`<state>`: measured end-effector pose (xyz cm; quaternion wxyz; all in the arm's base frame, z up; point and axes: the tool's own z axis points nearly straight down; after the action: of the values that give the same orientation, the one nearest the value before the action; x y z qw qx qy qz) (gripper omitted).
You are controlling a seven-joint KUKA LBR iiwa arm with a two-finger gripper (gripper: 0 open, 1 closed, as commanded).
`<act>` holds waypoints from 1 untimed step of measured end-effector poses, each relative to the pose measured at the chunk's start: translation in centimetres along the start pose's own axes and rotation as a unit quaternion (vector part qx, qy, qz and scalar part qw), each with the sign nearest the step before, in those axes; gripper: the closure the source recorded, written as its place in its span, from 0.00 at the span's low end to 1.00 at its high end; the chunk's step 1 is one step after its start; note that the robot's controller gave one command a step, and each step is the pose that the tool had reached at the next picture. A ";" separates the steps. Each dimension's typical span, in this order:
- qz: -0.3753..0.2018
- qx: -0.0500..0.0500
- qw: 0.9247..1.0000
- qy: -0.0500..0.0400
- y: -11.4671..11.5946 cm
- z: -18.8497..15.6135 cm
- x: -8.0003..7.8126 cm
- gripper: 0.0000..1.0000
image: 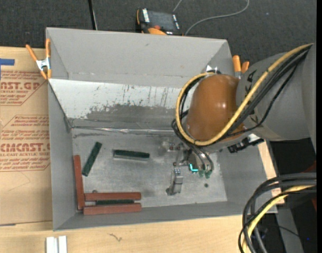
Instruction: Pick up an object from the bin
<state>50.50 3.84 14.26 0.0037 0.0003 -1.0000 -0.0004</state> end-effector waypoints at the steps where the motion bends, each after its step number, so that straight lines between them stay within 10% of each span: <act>1: -0.041 -0.001 0.999 -0.003 5.4 7.6 -6.8 0.00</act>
Offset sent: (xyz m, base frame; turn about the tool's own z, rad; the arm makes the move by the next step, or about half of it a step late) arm 0.0677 0.0504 -0.0726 -0.0776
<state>57.24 9.22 6.59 0.0002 0.0416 -0.9991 -0.0011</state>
